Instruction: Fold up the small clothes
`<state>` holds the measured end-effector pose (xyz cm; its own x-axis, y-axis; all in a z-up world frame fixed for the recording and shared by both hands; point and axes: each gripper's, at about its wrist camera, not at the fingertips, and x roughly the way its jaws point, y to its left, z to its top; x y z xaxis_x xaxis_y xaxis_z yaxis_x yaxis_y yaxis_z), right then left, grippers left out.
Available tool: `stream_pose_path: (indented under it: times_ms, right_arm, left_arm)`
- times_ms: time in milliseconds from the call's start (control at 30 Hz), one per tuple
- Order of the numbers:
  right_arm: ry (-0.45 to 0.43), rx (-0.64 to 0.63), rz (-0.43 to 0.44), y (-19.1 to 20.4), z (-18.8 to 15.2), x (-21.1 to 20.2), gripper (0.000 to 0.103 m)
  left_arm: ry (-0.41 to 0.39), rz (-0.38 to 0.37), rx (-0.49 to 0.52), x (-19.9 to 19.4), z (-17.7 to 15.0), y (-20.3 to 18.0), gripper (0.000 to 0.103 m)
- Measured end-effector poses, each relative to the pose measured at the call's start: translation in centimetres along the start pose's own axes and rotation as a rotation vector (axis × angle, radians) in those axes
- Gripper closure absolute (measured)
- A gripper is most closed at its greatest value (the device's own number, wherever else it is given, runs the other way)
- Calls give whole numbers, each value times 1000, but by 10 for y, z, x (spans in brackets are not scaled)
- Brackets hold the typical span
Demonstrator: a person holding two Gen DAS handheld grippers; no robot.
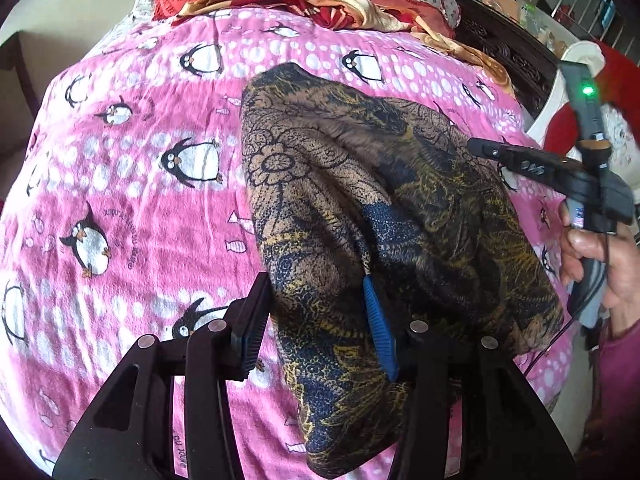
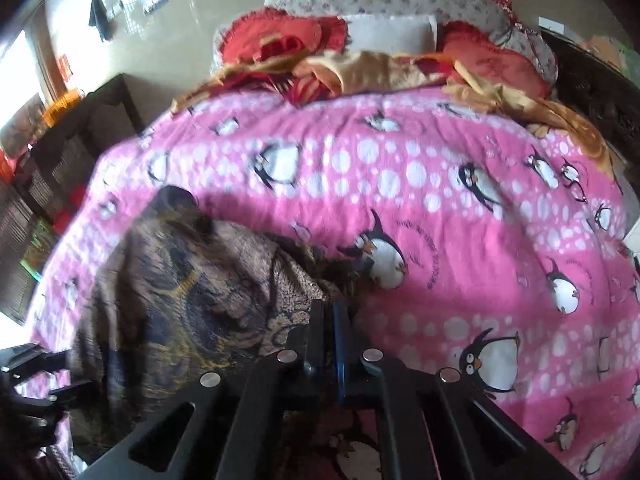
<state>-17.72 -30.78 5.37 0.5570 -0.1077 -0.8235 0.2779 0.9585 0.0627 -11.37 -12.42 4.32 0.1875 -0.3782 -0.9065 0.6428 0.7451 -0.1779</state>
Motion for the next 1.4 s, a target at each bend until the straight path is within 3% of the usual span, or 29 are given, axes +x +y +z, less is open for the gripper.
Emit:
stream_pose_path:
  times_ms: [100, 200, 300, 400, 467, 500, 567, 700, 833, 900, 1233, 1400]
  right_arm:
    - [-5, -27, -80, -2, -3, 6, 100]
    - [21, 13, -59, -7, -6, 12, 100]
    - [-14, 57, -53, -8, -6, -12, 100]
    - [-10, 53, 23, 8, -12, -37, 93]
    - [-3, -2, 92, 30, -21, -52, 74]
    - [-9, -34, 115, 41, -27, -58, 70]
    - [-1, -84, 153, 59, -41, -62, 70]
    - [61, -133, 33, 64, -70, -45, 71]
    - [81, -81, 4, 45, -87, -36, 70]
    - [87, -22, 35, 39, -86, -43, 70]
    - [-97, -46, -6, 68, -62, -108, 52]
    - [-135, -21, 6, 84, -57, -119, 36]
  left_arm:
    - [-17, 6, 19, -6, -1, -3, 57]
    - [-22, 36, 49, -9, -3, -7, 57]
    - [-37, 58, 58, -11, -6, -8, 57]
    - [-35, 69, 66, -10, -9, -10, 57]
    - [-37, 76, 66, -9, -10, -12, 57]
    - [-38, 80, 66, -9, -10, -12, 57]
    - [-36, 89, 65, -7, -10, -12, 56]
    - [-47, 91, 45, -7, -13, -11, 50]
    - [-56, 113, 40, -9, -14, -13, 48]
    - [-67, 126, 36, -13, -14, -14, 48]
    - [-151, 184, 18, -48, -7, -13, 48]
    - [-175, 182, -6, -63, -1, -9, 48]
